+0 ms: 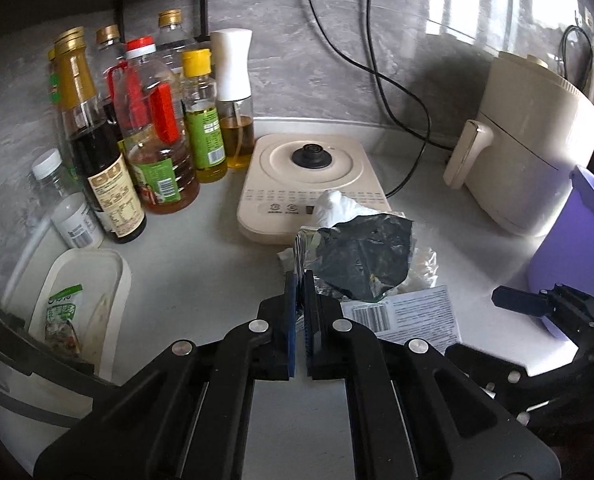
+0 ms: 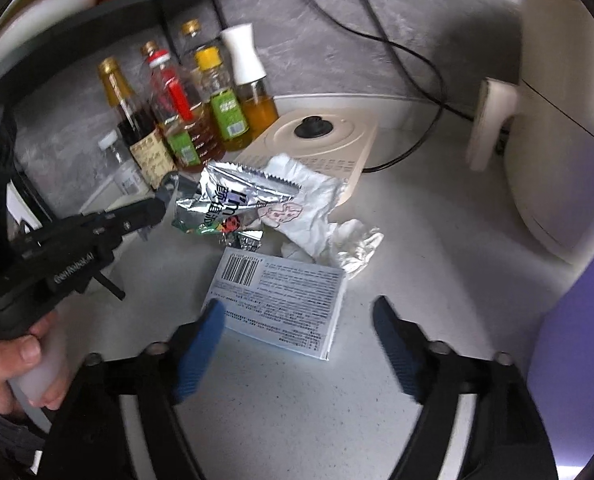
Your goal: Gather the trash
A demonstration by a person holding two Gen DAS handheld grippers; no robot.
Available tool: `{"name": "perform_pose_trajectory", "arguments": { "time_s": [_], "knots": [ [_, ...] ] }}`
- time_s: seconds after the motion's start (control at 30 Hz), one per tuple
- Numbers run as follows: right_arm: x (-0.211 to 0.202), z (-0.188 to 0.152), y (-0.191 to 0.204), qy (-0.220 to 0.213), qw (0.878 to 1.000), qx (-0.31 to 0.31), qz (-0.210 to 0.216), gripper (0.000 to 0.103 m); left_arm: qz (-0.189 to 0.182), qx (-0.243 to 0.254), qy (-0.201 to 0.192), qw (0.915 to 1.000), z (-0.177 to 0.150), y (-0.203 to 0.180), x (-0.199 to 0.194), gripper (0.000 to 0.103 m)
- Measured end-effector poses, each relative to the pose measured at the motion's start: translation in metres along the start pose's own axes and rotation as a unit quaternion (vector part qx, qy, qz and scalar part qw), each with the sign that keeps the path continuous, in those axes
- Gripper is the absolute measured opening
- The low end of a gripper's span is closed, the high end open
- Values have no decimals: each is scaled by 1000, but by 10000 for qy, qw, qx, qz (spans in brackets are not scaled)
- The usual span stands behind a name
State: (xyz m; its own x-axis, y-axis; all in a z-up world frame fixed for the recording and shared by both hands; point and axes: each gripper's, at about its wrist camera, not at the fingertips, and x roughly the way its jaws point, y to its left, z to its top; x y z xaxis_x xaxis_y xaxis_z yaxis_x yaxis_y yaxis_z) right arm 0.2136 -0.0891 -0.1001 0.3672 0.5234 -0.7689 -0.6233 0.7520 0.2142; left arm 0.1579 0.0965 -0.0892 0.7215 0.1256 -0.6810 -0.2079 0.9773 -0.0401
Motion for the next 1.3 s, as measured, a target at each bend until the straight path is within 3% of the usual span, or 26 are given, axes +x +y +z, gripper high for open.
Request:
{"name": "perform_pose_trajectory", "arguments": {
  "time_s": [0.23,0.6,1.3],
  "knots": [
    [14,10,0,44,9991,-363,219,83,141,-155,-13,9998,-2,6,4,4],
    [35,31,2,-1,9956,-501,790,74,293,-287,56,9991,-6,11,12,4],
    [58,-10,19,796,9909,-662,865,70,44,-280,151,9995,-7,11,32,4]
  ]
}}
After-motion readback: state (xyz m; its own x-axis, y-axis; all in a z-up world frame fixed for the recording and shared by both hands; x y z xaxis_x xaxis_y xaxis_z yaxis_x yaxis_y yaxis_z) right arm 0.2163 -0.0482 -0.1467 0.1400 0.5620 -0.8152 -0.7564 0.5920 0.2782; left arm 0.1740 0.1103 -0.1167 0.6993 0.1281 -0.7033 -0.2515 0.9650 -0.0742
